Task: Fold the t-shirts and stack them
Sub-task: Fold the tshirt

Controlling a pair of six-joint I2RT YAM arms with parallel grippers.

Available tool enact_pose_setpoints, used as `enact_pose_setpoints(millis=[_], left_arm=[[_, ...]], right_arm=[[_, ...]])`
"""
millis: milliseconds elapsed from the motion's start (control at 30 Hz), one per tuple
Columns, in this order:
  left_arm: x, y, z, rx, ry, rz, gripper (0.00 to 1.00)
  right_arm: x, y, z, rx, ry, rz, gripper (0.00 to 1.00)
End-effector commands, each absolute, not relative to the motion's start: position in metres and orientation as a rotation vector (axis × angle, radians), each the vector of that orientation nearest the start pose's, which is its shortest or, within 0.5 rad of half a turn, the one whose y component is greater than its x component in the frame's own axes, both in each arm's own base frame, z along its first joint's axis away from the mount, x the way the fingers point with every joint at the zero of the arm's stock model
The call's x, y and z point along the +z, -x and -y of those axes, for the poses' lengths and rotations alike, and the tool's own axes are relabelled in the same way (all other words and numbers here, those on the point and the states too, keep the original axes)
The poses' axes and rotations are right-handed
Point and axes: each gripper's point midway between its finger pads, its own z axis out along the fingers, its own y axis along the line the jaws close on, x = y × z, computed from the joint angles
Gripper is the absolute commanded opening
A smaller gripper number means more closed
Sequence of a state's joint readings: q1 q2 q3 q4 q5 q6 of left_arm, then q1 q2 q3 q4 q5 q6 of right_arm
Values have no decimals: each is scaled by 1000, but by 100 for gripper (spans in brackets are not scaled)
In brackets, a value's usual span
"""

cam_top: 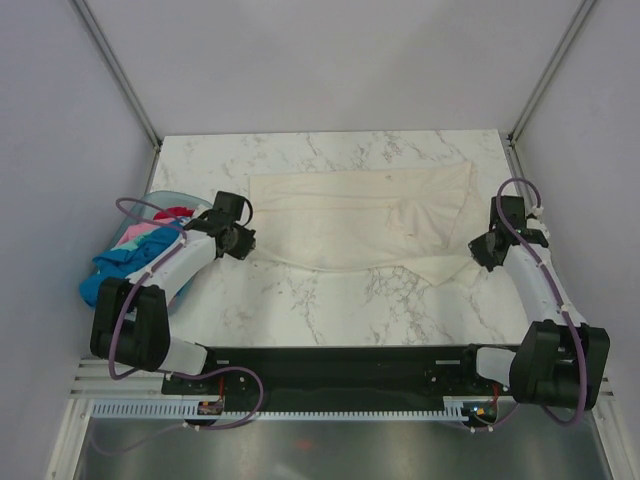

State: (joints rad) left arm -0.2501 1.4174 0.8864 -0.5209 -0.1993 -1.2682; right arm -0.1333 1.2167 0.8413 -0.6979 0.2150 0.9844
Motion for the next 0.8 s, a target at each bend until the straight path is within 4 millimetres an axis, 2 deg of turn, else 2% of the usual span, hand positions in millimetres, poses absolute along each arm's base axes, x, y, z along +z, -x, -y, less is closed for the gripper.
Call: enact_pose_setpoints(millis=[0,167,233,267,333,467,667,767], left_arm=[[95,-349,87,-314,1311,-2185,2],[109,-365,85,-304,1322,-2138,2],[105,-368,82,-266,1344,-2138,2],[109,-373,82,-267,1347,-2127,2],[102,-376,81,-229,1367,-2143,2],[102,-386,79,-186,1384,-2139,2],[112,-404,69,-122,1386,-2078,2],[110,-411,66,-83,1388,-2076,2]], right_arm=[[136,-322,49,14,-1064,-2149,0],[166,-350,47,32,-836,-2147,0],[171,-359,44,49,-761,-2158,0],[173,-368,43,57,-737,-2157,0],[172,-376,40,70,-686,-2183,0],[166,-393,38,61,-631,-2226,0],[168,-413,38,-47,-551,-2225,0],[169,-427,36,-69,-512,-2226,0]])
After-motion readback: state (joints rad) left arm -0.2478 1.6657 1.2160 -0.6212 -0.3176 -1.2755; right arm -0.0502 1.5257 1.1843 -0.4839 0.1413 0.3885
